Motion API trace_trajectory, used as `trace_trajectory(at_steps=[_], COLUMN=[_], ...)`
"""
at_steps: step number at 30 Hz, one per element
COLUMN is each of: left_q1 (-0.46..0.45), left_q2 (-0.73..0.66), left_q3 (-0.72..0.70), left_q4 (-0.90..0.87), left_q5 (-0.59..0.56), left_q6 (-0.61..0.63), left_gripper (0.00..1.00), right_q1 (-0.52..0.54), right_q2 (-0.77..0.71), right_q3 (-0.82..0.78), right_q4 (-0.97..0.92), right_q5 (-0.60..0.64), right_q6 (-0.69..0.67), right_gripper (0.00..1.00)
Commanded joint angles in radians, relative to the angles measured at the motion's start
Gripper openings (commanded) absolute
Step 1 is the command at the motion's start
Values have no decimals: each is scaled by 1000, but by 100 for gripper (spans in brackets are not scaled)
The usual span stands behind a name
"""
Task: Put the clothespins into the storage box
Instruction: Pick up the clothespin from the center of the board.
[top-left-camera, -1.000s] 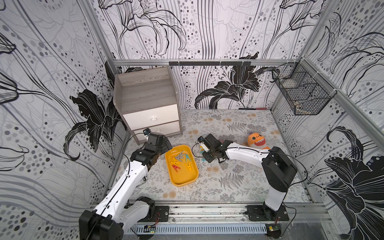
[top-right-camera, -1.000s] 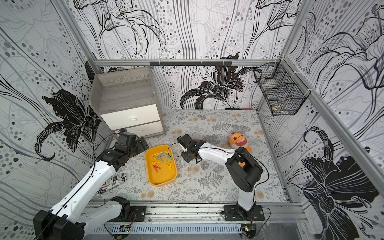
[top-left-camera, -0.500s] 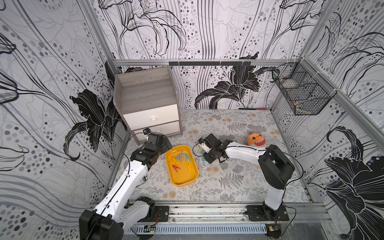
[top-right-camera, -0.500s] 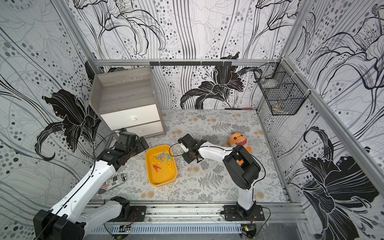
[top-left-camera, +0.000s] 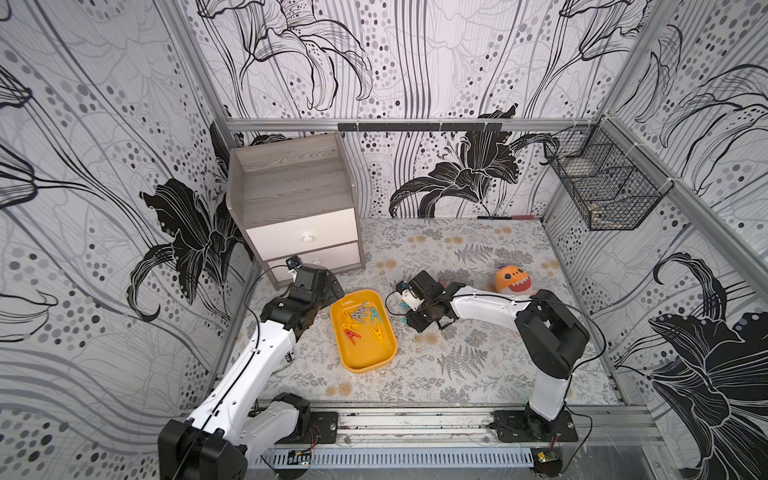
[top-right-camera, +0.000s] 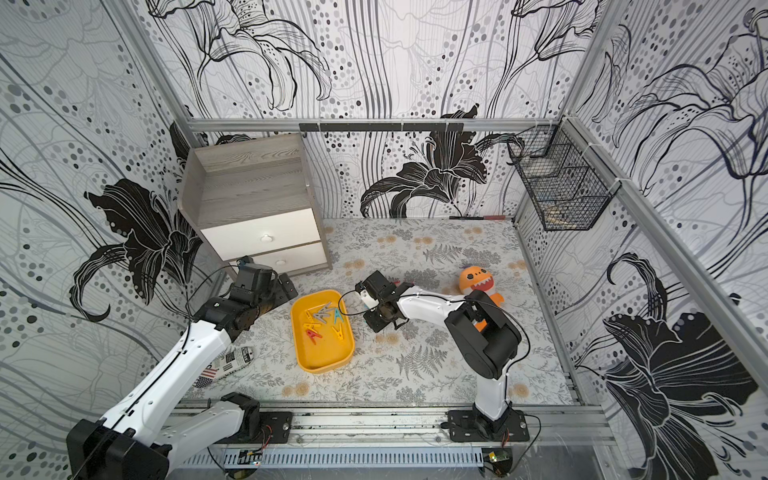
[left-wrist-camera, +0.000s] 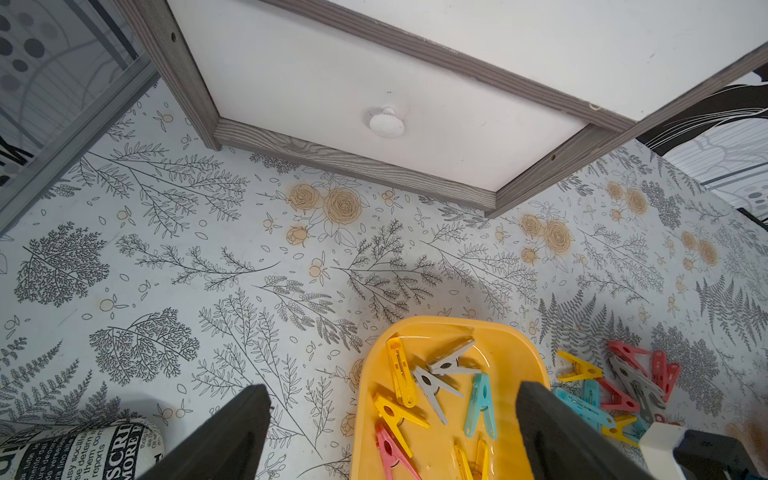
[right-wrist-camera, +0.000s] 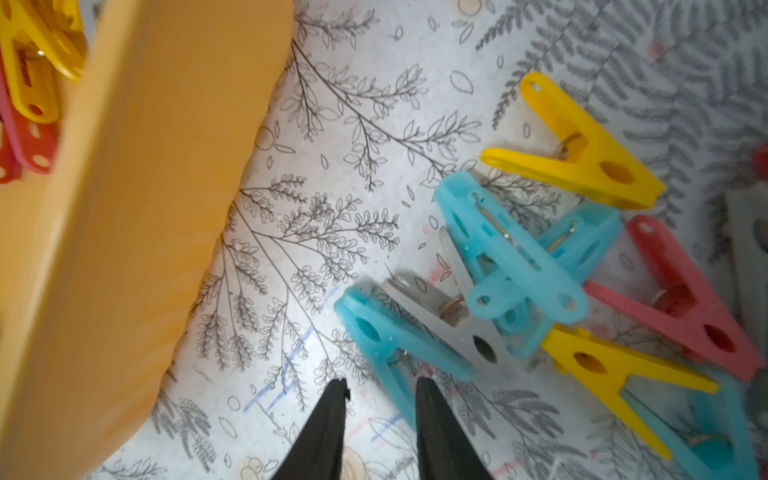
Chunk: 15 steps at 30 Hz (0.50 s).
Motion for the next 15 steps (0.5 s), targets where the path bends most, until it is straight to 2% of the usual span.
trace_trajectory(at_steps=[1,9,15], left_q1=[6,5,5], left_q2=[-2,-4,-5], left_q3=[18,12,12], left_q4=[8,11,11], left_q5=[-17,-16,-16], left_q6=[11,10,12], left_gripper=[97,97,97], right_q1=[2,2,2], right_q2=[-35,-25,8], right_q3=[-22,-15,-2], right_q4=[-1,-6,-7], right_q5=[-21,3,-6], right_q6=[16,-13,-21], right_gripper=[33,36,24])
